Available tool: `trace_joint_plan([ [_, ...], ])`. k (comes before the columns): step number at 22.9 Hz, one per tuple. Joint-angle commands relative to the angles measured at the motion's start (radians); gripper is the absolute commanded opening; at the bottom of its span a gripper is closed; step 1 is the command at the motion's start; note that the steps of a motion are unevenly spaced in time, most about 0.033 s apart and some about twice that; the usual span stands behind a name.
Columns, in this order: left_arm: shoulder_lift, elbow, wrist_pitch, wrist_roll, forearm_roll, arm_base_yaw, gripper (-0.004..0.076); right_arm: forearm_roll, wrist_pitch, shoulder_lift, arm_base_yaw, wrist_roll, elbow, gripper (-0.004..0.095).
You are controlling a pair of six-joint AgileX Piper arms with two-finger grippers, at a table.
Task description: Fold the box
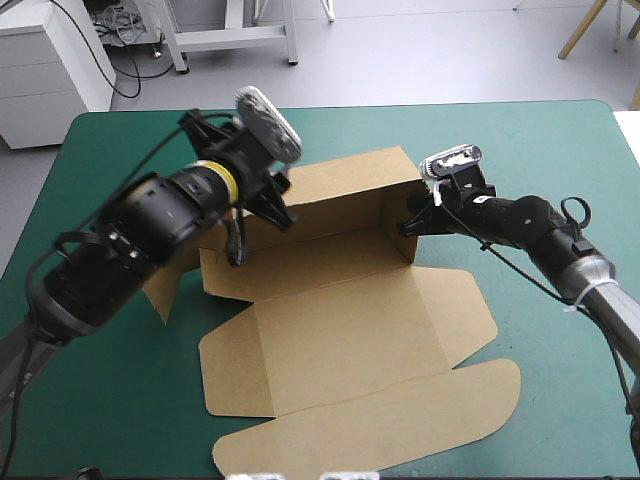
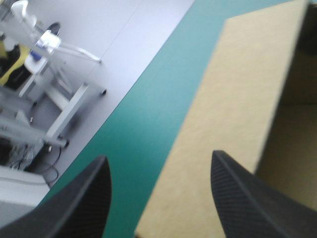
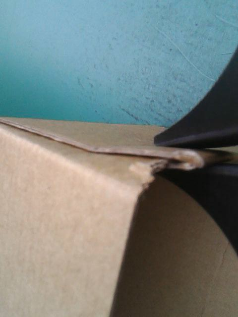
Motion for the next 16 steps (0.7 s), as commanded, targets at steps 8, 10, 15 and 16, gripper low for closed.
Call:
trace_joint_plan([
  [8,-0.027,-0.065,0.121,0.074,-0.415,0.726,0.0416,0.012,-0.039,-0.045,-0.001,0.053,-0.037,-0.0019],
  [10,-0.027,-0.028,0.093,0.104,-0.489,0.819,0.0412,0.009,-0.039,-0.045,-0.002,0.064,-0.037,-0.0019],
  [15,-0.029,0.182,-0.025,0.108,-0.634,1.008,0.0378,-0.020,-0.017,-0.045,-0.015,0.130,-0.056,-0.0019],
  [16,-0.029,0.233,-0.053,0.105,-0.651,1.012,0.0364,-0.097,0.020,-0.045,-0.028,0.222,-0.084,-0.0019],
])
